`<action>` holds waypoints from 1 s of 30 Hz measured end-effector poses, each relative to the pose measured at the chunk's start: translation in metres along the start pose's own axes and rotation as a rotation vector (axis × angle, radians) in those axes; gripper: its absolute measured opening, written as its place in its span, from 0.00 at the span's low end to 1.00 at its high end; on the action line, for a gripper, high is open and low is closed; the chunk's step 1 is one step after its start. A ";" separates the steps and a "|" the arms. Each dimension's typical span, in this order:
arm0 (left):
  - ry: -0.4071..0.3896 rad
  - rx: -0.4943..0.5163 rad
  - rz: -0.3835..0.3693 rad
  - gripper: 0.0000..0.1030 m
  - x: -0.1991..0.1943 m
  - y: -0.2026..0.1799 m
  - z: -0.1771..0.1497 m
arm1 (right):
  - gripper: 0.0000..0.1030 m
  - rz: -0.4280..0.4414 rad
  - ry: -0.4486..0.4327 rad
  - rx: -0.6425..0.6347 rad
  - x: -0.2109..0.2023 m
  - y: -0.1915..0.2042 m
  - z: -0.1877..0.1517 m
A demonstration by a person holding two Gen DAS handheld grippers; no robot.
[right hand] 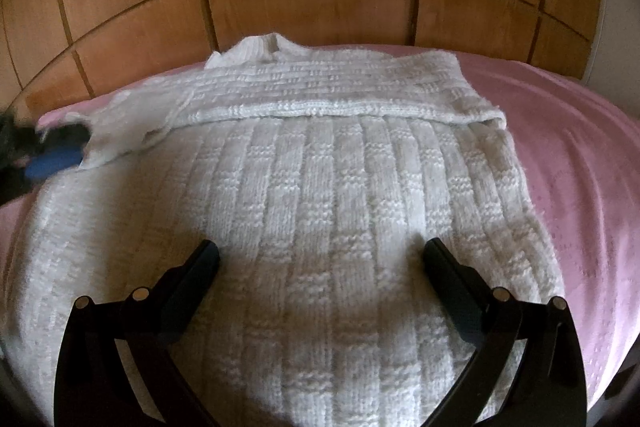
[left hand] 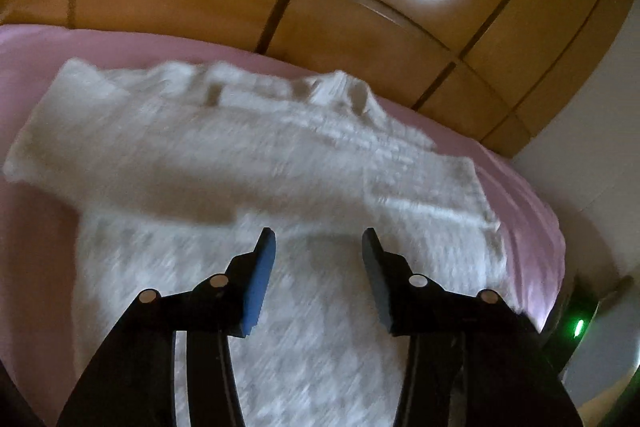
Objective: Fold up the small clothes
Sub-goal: 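Grasp the other sleeve with the left gripper and fold it across the body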
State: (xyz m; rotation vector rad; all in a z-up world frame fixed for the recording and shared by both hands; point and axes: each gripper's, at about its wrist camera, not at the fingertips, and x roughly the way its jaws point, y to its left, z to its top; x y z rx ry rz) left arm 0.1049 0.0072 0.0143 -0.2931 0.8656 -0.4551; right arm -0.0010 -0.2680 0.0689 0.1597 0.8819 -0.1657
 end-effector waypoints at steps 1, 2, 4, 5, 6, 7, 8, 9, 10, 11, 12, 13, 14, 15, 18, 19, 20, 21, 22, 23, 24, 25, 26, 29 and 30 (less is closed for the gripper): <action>-0.010 0.000 0.013 0.42 -0.002 0.003 0.000 | 0.92 0.028 -0.005 0.022 -0.004 -0.001 0.003; -0.024 0.005 0.032 0.42 -0.007 0.007 -0.002 | 0.90 0.077 -0.008 0.051 -0.007 -0.002 0.007; -0.047 0.018 0.089 0.42 -0.013 0.017 -0.009 | 0.77 0.177 0.011 0.089 -0.007 0.002 0.019; -0.049 0.016 0.103 0.42 -0.007 0.019 -0.001 | 0.70 0.220 0.016 0.094 -0.006 0.008 0.026; -0.048 0.010 0.111 0.42 -0.009 0.024 -0.004 | 0.58 0.256 0.025 0.093 -0.003 0.013 0.031; -0.045 -0.001 0.113 0.42 -0.011 0.030 -0.009 | 0.54 0.294 0.045 0.098 0.003 0.022 0.038; -0.040 -0.020 0.116 0.42 -0.012 0.036 -0.013 | 0.54 0.324 0.064 0.104 0.011 0.032 0.046; -0.037 -0.029 0.115 0.42 -0.009 0.039 -0.015 | 0.54 0.359 0.091 0.100 0.022 0.043 0.052; -0.037 -0.032 0.117 0.42 -0.009 0.041 -0.017 | 0.54 0.368 0.106 0.089 0.031 0.051 0.058; -0.042 -0.034 0.114 0.42 -0.008 0.044 -0.020 | 0.54 0.362 0.116 0.075 0.039 0.060 0.062; -0.045 -0.032 0.109 0.42 -0.007 0.045 -0.022 | 0.54 0.362 0.141 0.057 0.052 0.074 0.066; -0.048 -0.026 0.109 0.42 -0.007 0.045 -0.023 | 0.54 0.360 0.157 0.054 0.060 0.081 0.069; -0.051 -0.022 0.109 0.42 -0.007 0.045 -0.023 | 0.54 0.337 0.158 0.051 0.068 0.088 0.072; -0.052 -0.021 0.109 0.42 -0.006 0.045 -0.024 | 0.54 0.321 0.152 0.033 0.074 0.098 0.076; -0.052 -0.027 0.101 0.42 -0.003 0.047 -0.023 | 0.13 0.299 0.167 -0.017 0.079 0.114 0.088; -0.054 -0.030 0.099 0.42 -0.003 0.047 -0.023 | 0.06 0.291 0.164 -0.033 0.077 0.118 0.092; -0.053 -0.032 0.097 0.42 -0.003 0.047 -0.023 | 0.06 0.286 0.149 -0.043 0.072 0.120 0.096; -0.051 -0.034 0.095 0.42 -0.004 0.047 -0.022 | 0.06 0.291 0.121 -0.054 0.064 0.123 0.101; -0.048 -0.039 0.091 0.42 -0.005 0.048 -0.021 | 0.06 0.298 0.080 -0.074 0.052 0.124 0.107; -0.045 -0.042 0.086 0.42 -0.006 0.048 -0.020 | 0.06 0.297 0.054 -0.085 0.044 0.125 0.112; -0.043 -0.054 0.080 0.42 -0.007 0.048 -0.018 | 0.06 0.294 0.029 -0.093 0.037 0.124 0.117; -0.040 -0.066 0.071 0.42 -0.009 0.049 -0.015 | 0.06 0.290 -0.003 -0.101 0.029 0.123 0.124; -0.039 -0.069 0.065 0.42 -0.009 0.048 -0.012 | 0.06 0.285 -0.024 -0.106 0.023 0.117 0.130; -0.045 -0.058 0.064 0.42 -0.007 0.045 0.002 | 0.05 0.252 -0.079 -0.093 0.009 0.102 0.150; -0.045 -0.058 0.063 0.42 -0.004 0.044 0.009 | 0.05 0.240 -0.094 -0.085 0.005 0.095 0.155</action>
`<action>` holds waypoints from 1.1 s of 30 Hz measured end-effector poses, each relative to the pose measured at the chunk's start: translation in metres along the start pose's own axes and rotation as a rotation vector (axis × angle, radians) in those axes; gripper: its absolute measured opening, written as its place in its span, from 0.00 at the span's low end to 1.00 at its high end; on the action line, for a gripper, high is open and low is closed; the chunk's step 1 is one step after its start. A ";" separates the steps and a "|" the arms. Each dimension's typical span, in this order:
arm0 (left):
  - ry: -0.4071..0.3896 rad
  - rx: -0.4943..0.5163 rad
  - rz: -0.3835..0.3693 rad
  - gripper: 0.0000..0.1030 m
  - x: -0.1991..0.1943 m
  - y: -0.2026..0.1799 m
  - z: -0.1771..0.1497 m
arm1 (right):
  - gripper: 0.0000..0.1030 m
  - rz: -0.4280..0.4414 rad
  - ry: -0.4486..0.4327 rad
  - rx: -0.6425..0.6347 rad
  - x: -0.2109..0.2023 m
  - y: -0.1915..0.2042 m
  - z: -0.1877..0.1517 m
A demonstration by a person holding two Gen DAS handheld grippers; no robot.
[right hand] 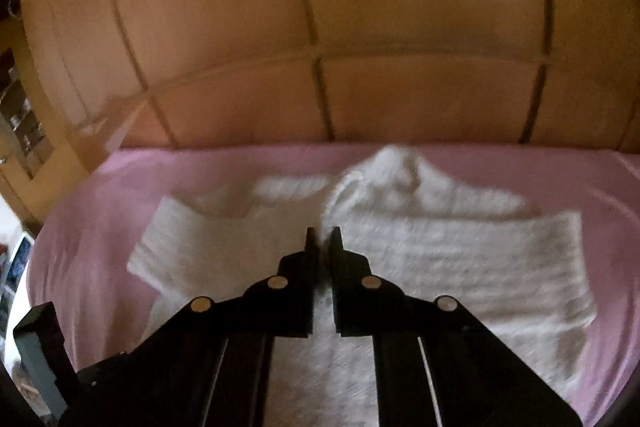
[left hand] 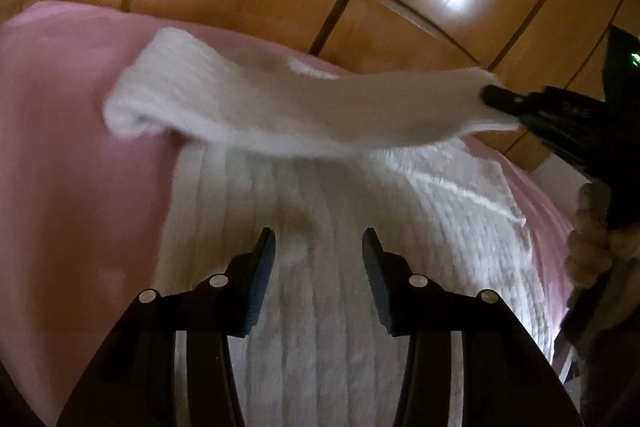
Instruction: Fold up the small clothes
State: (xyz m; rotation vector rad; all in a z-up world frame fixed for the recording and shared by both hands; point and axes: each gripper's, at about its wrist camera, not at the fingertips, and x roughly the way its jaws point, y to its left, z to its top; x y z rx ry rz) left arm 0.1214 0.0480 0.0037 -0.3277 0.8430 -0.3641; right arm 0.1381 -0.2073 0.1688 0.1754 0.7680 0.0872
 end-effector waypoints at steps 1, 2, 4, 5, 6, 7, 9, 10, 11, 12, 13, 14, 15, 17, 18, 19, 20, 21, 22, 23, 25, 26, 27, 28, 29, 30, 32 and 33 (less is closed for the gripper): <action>-0.003 -0.003 -0.006 0.42 0.004 -0.001 0.010 | 0.05 -0.014 -0.019 0.014 -0.008 -0.013 0.006; -0.008 -0.003 -0.003 0.42 0.007 -0.002 0.015 | 0.05 -0.024 -0.032 0.031 -0.012 -0.022 0.011; -0.021 -0.015 0.022 0.42 0.016 0.000 0.030 | 0.05 -0.054 -0.053 0.055 -0.021 -0.041 0.017; -0.024 -0.033 0.032 0.42 0.023 0.004 0.040 | 0.05 -0.076 -0.064 0.068 -0.025 -0.051 0.018; -0.021 -0.050 0.050 0.42 0.028 0.008 0.045 | 0.05 -0.092 -0.069 0.078 -0.026 -0.059 0.018; -0.013 -0.085 0.077 0.42 0.035 0.016 0.052 | 0.05 -0.115 -0.071 0.095 -0.028 -0.072 0.017; -0.005 -0.136 0.102 0.42 0.039 0.030 0.057 | 0.05 -0.165 -0.068 0.124 -0.029 -0.094 0.011; -0.002 -0.159 0.112 0.42 0.040 0.036 0.058 | 0.05 -0.205 -0.061 0.142 -0.026 -0.109 0.005; -0.002 -0.191 0.098 0.42 0.039 0.044 0.058 | 0.05 -0.236 -0.049 0.165 -0.022 -0.123 -0.001; -0.002 -0.203 0.093 0.42 0.039 0.047 0.058 | 0.05 -0.251 -0.034 0.187 -0.017 -0.133 -0.005; 0.002 -0.210 0.098 0.42 0.040 0.051 0.058 | 0.05 -0.267 -0.005 0.227 -0.009 -0.148 -0.014; 0.008 -0.207 0.101 0.42 0.040 0.052 0.055 | 0.05 -0.276 0.019 0.264 -0.001 -0.161 -0.022; 0.010 -0.197 0.104 0.42 0.040 0.052 0.052 | 0.05 -0.281 0.034 0.287 0.004 -0.169 -0.028; 0.007 -0.155 0.129 0.42 0.038 0.046 0.051 | 0.05 -0.287 0.072 0.344 0.016 -0.184 -0.043; 0.009 -0.138 0.140 0.42 0.037 0.042 0.050 | 0.04 -0.288 0.090 0.368 0.023 -0.190 -0.051; 0.011 -0.131 0.144 0.42 0.035 0.039 0.049 | 0.02 -0.284 0.099 0.381 0.026 -0.193 -0.055; 0.011 -0.129 0.144 0.42 0.034 0.038 0.049 | 0.02 -0.276 0.103 0.393 0.027 -0.195 -0.059; 0.008 -0.126 0.145 0.42 0.030 0.037 0.049 | 0.02 -0.270 0.104 0.404 0.030 -0.201 -0.059; -0.002 -0.120 0.148 0.42 0.025 0.035 0.049 | 0.02 -0.262 0.101 0.412 0.029 -0.203 -0.060; -0.010 -0.117 0.151 0.42 0.024 0.034 0.051 | 0.02 -0.253 0.096 0.415 0.026 -0.203 -0.059; -0.029 -0.109 0.147 0.42 0.015 0.032 0.052 | 0.06 -0.246 0.086 0.405 0.021 -0.206 -0.057; -0.043 -0.101 0.144 0.42 0.007 0.032 0.054 | 0.07 -0.254 0.081 0.397 0.017 -0.206 -0.057; -0.056 -0.092 0.147 0.42 0.002 0.031 0.057 | 0.21 -0.265 0.076 0.392 0.013 -0.206 -0.059; -0.062 -0.088 0.150 0.46 -0.002 0.033 0.057 | 0.39 -0.272 0.054 0.385 0.005 -0.205 -0.060; -0.070 -0.090 0.151 0.57 -0.005 0.034 0.061 | 0.41 -0.276 0.026 0.376 -0.003 -0.201 -0.060; -0.078 -0.096 0.148 0.59 -0.005 0.035 0.065 | 0.41 -0.274 0.006 0.358 -0.010 -0.196 -0.059; -0.088 -0.106 0.151 0.59 -0.005 0.039 0.071 | 0.41 -0.250 0.001 0.331 -0.016 -0.186 -0.059; -0.084 -0.112 0.150 0.59 -0.003 0.041 0.074 | 0.41 -0.238 0.003 0.315 -0.016 -0.180 -0.059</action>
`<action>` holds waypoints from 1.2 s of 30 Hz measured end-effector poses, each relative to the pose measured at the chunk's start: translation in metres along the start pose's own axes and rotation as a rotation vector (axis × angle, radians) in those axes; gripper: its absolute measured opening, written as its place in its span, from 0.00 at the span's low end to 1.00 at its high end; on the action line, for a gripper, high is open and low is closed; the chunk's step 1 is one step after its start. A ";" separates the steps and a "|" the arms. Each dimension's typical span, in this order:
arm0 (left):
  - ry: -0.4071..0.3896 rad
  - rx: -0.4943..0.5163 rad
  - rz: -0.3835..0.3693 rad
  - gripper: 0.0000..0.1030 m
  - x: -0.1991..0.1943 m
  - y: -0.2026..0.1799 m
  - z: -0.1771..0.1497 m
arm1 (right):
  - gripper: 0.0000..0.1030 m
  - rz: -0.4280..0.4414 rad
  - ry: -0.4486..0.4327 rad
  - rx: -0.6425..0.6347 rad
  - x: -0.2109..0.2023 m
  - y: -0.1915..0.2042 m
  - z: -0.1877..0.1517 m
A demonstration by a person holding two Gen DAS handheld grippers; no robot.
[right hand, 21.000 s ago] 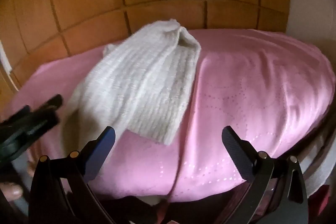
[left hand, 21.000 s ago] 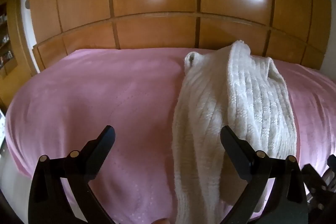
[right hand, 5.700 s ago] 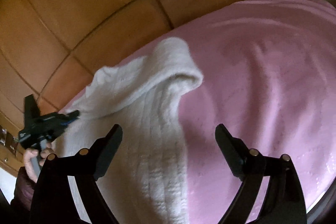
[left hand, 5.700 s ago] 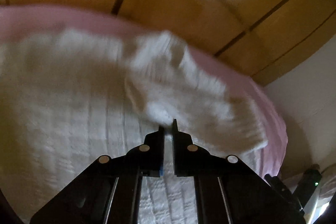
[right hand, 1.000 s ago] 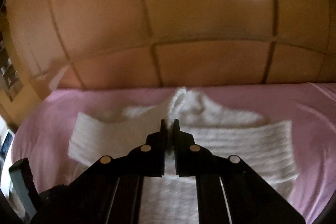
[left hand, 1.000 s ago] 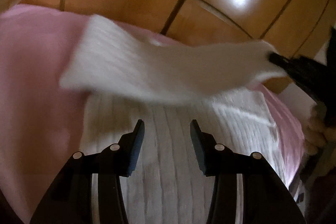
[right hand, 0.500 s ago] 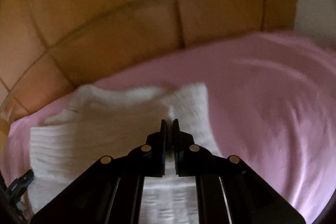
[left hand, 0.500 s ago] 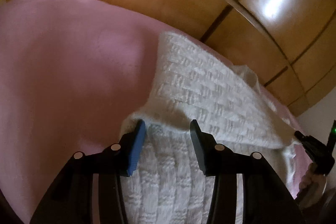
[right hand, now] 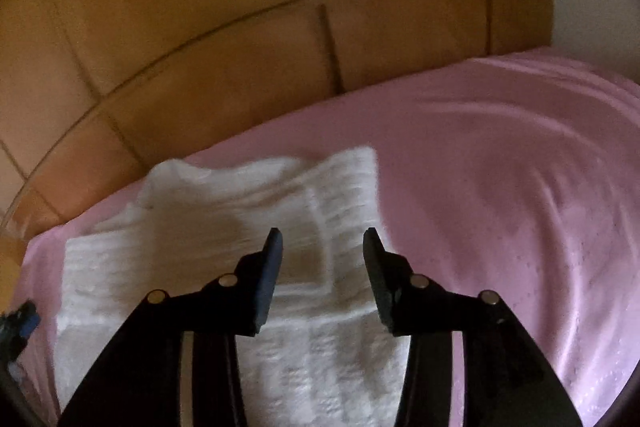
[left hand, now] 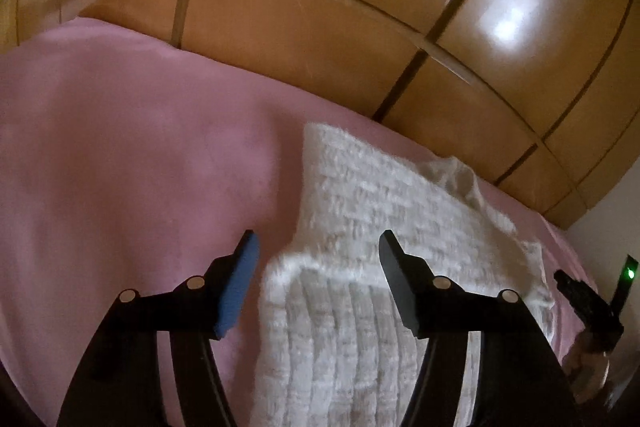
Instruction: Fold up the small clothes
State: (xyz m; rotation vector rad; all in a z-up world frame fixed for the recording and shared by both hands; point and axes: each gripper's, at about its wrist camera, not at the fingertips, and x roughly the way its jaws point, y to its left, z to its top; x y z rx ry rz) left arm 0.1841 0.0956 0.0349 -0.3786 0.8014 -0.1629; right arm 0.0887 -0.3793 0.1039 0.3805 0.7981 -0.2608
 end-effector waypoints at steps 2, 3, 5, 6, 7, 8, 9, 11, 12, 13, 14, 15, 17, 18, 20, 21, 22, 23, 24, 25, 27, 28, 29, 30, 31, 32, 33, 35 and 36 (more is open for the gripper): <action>0.024 -0.019 -0.012 0.59 0.010 0.001 0.006 | 0.43 0.016 0.009 -0.058 0.003 0.016 -0.004; 0.035 -0.030 -0.014 0.59 0.014 0.002 0.009 | 0.44 0.018 0.014 -0.084 0.006 0.024 -0.006; 0.053 -0.070 -0.014 0.59 0.026 0.010 0.018 | 0.46 0.016 0.021 -0.118 0.012 0.034 -0.008; 0.068 -0.097 -0.024 0.59 0.032 0.014 0.023 | 0.48 0.016 0.034 -0.136 0.018 0.039 -0.010; 0.082 -0.128 -0.039 0.59 0.037 0.019 0.028 | 0.48 0.016 0.049 -0.147 0.025 0.043 -0.011; 0.087 -0.153 -0.047 0.59 0.042 0.023 0.031 | 0.48 0.012 0.068 -0.155 0.032 0.045 -0.013; 0.093 -0.170 -0.053 0.59 0.048 0.026 0.036 | 0.49 0.002 0.085 -0.160 0.038 0.045 -0.015; 0.111 -0.184 -0.042 0.59 0.061 0.029 0.044 | 0.49 -0.008 0.100 -0.162 0.045 0.042 -0.019; 0.116 -0.189 -0.038 0.59 0.065 0.029 0.047 | 0.51 -0.009 0.100 -0.162 0.047 0.042 -0.019; 0.122 -0.192 -0.040 0.59 0.071 0.029 0.051 | 0.52 -0.010 0.101 -0.161 0.048 0.042 -0.018; 0.123 -0.191 -0.036 0.59 0.074 0.028 0.054 | 0.52 -0.010 0.102 -0.159 0.049 0.042 -0.018; 0.123 -0.186 -0.021 0.59 0.078 0.026 0.057 | 0.53 -0.008 0.102 -0.153 0.050 0.041 -0.019; 0.123 -0.150 0.040 0.59 0.090 0.016 0.061 | 0.54 -0.007 0.097 -0.152 0.051 0.040 -0.020; 0.120 -0.124 0.069 0.59 0.095 0.011 0.061 | 0.54 -0.008 0.093 -0.153 0.051 0.040 -0.021; 0.111 -0.038 0.124 0.59 0.103 -0.005 0.057 | 0.55 -0.015 0.090 -0.157 0.052 0.042 -0.021; 0.102 0.041 0.188 0.59 0.109 -0.017 0.052 | 0.56 -0.020 0.088 -0.162 0.053 0.043 -0.021; 0.088 0.118 0.266 0.59 0.116 -0.027 0.045 | 0.56 -0.032 0.087 -0.171 0.053 0.045 -0.023; 0.086 0.148 0.299 0.59 0.121 -0.028 0.040 | 0.56 -0.046 0.087 -0.180 0.054 0.047 -0.023; 0.083 0.156 0.314 0.61 0.126 -0.028 0.037 | 0.57 -0.061 0.087 -0.190 0.056 0.049 -0.023; 0.075 0.150 0.324 0.65 0.128 -0.026 0.037 | 0.58 -0.078 0.085 -0.201 0.057 0.052 -0.023; 0.070 0.122 0.336 0.67 0.130 -0.025 0.041 | 0.59 -0.098 0.081 -0.212 0.059 0.054 -0.024; 0.070 0.116 0.333 0.67 0.129 -0.025 0.041 | 0.60 -0.104 0.080 -0.215 0.063 0.056 -0.025; 0.062 0.115 0.341 0.67 0.124 -0.025 0.040 | 0.60 -0.111 0.078 -0.219 0.063 0.057 -0.025; 0.056 0.119 0.348 0.67 0.120 -0.025 0.039 | 0.60 -0.115 0.075 -0.222 0.064 0.057 -0.025; 0.047 0.127 0.355 0.67 0.116 -0.027 0.038 | 0.61 -0.118 0.072 -0.223 0.064 0.057 -0.025; 0.038 0.130 0.358 0.67 0.109 -0.030 0.034 | 0.61 -0.118 0.069 -0.223 0.064 0.057 -0.026; 0.027 0.128 0.356 0.67 0.096 -0.028 0.029 | 0.61 -0.119 0.067 -0.222 0.064 0.057 -0.026; 0.010 0.138 0.330 0.67 0.076 -0.032 0.018 | 0.62 -0.122 0.065 -0.223 0.063 0.057 -0.026; 0.004 0.150 0.319 0.67 0.068 -0.034 0.012 | 0.63 -0.124 0.063 -0.223 0.063 0.057 -0.027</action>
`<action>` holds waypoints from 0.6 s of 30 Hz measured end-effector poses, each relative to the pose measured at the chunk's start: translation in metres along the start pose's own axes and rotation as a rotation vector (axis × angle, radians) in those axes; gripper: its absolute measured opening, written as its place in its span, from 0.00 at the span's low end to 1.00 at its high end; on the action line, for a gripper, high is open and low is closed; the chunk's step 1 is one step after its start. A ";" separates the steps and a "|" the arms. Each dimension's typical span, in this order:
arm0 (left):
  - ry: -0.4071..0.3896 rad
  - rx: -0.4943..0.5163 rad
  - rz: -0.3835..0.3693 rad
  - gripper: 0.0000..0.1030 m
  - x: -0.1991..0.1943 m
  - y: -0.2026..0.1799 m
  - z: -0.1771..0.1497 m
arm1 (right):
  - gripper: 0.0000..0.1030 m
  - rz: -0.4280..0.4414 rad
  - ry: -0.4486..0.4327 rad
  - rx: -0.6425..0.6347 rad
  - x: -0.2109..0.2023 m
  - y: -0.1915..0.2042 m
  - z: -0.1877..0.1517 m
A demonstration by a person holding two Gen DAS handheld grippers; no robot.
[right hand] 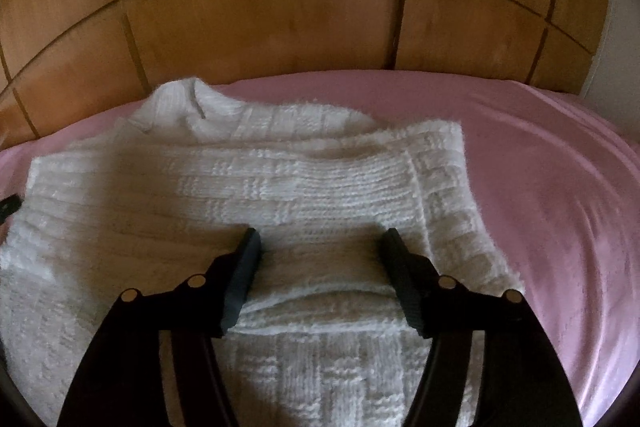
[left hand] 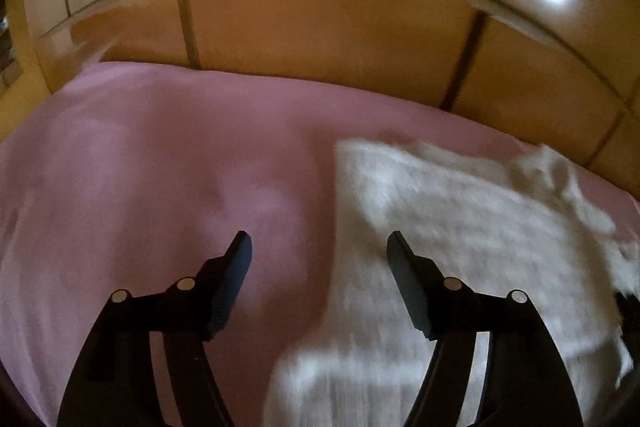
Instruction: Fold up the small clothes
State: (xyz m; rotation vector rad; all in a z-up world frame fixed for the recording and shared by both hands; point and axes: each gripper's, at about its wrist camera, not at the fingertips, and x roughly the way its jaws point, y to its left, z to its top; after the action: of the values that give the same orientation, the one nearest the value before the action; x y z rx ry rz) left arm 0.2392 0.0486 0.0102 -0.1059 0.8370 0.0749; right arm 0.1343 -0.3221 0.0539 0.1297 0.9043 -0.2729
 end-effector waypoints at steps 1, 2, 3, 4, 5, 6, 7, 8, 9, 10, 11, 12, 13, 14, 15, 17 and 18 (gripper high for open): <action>-0.008 0.012 -0.007 0.67 -0.009 0.000 -0.007 | 0.65 -0.002 -0.001 0.001 0.000 0.000 0.000; -0.015 0.023 -0.018 0.67 -0.020 0.002 -0.017 | 0.65 -0.004 -0.001 0.003 -0.001 0.000 0.000; -0.017 0.025 -0.033 0.67 -0.029 0.004 -0.025 | 0.67 -0.006 -0.001 0.005 -0.002 0.000 0.000; -0.015 0.027 -0.051 0.67 -0.037 0.005 -0.033 | 0.74 -0.015 -0.003 0.005 -0.005 0.000 0.000; -0.014 0.035 -0.064 0.67 -0.044 0.006 -0.040 | 0.80 -0.027 -0.010 0.004 -0.009 -0.001 -0.001; -0.017 0.045 -0.073 0.67 -0.051 0.005 -0.046 | 0.92 -0.032 -0.016 0.002 -0.013 -0.001 -0.001; -0.023 0.054 -0.078 0.67 -0.059 0.005 -0.053 | 0.94 -0.034 -0.021 0.003 -0.019 -0.003 -0.004; -0.027 0.067 -0.084 0.67 -0.066 0.008 -0.061 | 0.94 -0.022 -0.016 0.004 -0.023 -0.005 -0.008; -0.026 0.076 -0.090 0.67 -0.071 0.009 -0.067 | 0.94 -0.007 -0.006 0.007 -0.026 -0.008 -0.011; -0.025 0.085 -0.095 0.67 -0.076 0.011 -0.073 | 0.94 0.005 0.009 0.010 -0.031 -0.013 -0.018; -0.028 0.097 -0.096 0.67 -0.082 0.013 -0.080 | 0.94 0.005 0.021 0.006 -0.034 -0.016 -0.021; -0.032 0.108 -0.093 0.67 -0.087 0.011 -0.086 | 0.94 -0.001 0.041 -0.007 -0.039 -0.020 -0.028; -0.033 0.119 -0.091 0.67 -0.092 0.013 -0.092 | 0.94 0.001 0.047 -0.016 -0.043 -0.025 -0.034; -0.033 0.129 -0.087 0.67 -0.098 0.016 -0.099 | 0.94 0.002 0.049 -0.019 -0.047 -0.028 -0.038; -0.033 0.130 -0.088 0.67 -0.102 0.017 -0.103 | 0.94 0.004 0.053 -0.021 -0.052 -0.034 -0.044; -0.030 0.132 -0.092 0.67 -0.108 0.023 -0.111 | 0.94 0.016 0.064 -0.020 -0.063 -0.046 -0.056; -0.024 0.136 -0.088 0.67 -0.107 0.025 -0.114 | 0.94 0.021 0.072 -0.013 -0.067 -0.051 -0.062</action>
State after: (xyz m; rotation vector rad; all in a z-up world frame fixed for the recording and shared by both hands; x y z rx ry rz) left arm 0.0809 0.0567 0.0124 -0.0138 0.8098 -0.0631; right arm 0.0335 -0.3445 0.0689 0.1376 0.9758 -0.2441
